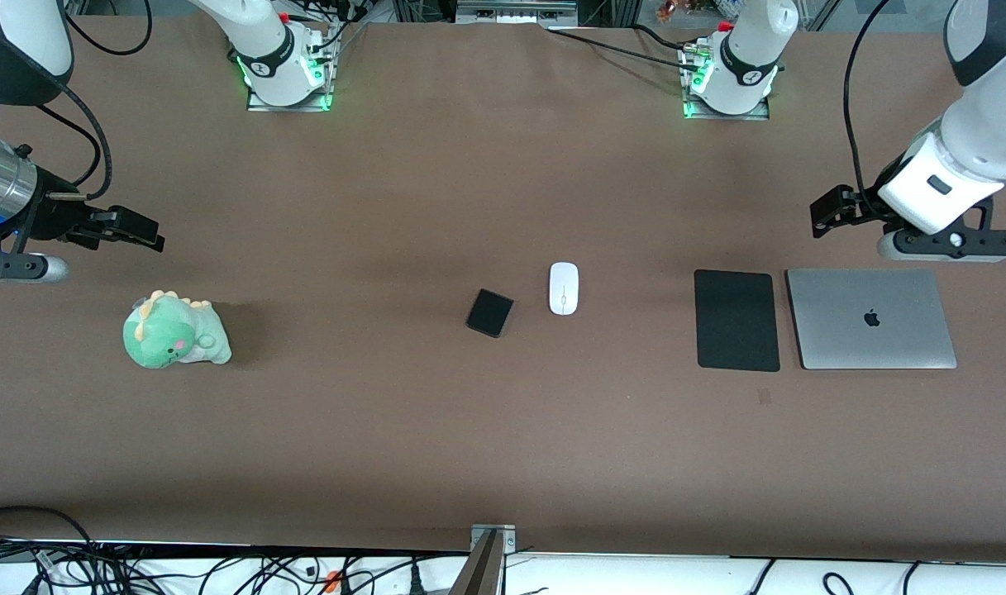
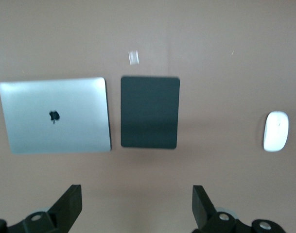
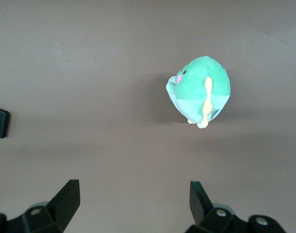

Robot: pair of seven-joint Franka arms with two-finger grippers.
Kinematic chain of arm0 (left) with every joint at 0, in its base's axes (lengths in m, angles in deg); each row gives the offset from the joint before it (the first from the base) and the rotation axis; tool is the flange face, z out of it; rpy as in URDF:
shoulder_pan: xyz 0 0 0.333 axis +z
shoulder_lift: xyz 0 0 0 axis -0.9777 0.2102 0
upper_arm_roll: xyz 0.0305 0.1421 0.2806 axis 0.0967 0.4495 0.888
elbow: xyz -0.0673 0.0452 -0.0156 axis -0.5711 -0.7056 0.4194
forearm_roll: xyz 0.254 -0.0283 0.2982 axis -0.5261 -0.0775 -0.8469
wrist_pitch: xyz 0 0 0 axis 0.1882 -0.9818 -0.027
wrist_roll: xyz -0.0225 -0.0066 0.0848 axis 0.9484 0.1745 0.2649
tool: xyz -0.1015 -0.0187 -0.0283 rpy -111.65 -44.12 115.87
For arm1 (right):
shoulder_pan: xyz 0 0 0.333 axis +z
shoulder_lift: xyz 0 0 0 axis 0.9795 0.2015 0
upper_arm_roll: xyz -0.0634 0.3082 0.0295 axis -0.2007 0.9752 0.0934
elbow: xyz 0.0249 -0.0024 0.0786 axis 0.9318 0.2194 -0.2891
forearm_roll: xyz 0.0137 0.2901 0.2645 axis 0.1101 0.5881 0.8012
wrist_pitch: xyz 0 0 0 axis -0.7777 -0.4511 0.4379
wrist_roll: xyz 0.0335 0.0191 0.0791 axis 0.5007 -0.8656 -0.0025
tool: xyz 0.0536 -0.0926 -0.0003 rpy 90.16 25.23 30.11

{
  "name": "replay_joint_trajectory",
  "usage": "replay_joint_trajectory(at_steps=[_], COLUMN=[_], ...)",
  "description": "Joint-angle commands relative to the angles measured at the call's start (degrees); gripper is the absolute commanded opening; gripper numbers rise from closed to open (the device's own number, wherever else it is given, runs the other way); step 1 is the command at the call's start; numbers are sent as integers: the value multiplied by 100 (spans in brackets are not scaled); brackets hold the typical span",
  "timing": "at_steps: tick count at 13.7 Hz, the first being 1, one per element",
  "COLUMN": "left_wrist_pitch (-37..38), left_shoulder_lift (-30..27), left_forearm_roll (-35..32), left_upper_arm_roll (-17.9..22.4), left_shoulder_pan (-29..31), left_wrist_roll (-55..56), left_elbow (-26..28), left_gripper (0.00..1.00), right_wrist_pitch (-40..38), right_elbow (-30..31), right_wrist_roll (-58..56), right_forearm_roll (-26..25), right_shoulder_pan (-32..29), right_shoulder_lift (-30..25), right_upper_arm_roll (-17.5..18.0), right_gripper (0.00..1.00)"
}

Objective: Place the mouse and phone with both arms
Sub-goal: 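Reach the left gripper down over the white mouse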

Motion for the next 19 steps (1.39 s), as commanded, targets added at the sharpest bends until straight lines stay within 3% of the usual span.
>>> replay_joint_trajectory(at_steps=[1,5,11,13,17,19], left_wrist_pitch=[418,-466,-3058,-3788,-4301,-4310], left_shoulder_lift=[424,1372,2840,3210,3502,3441], left_forearm_roll=[1,265,239,56,-147,-612], left_upper_arm_roll=[-171,-787,-779,-779,-753,-788], left_shoulder_pan=[-119,-364,-1690,-1841,-2201,-2202], left_wrist_roll=[26,1192,2899,2971,3182,3217], left_elbow=[-59,-14,-14,21,196,442], left_gripper=[100,100,100,100,100,100], right_wrist_pitch=[39,39,39,48,74,66], right_elbow=[-94,-129,-173,-174,-182,-217], right_wrist_roll=[92,92,101,92,83,-13], right_forearm_roll=[-39,-13,-13,-13,-48,-65], right_shoulder_pan=[1,-25,-25,-34,-34,-130], right_shoulder_lift=[-47,-12,-12,-12,-12,-12], right_upper_arm_roll=[-23,-50,-50,-50,-50,-50], right_gripper=[100,100,100,100,100,100])
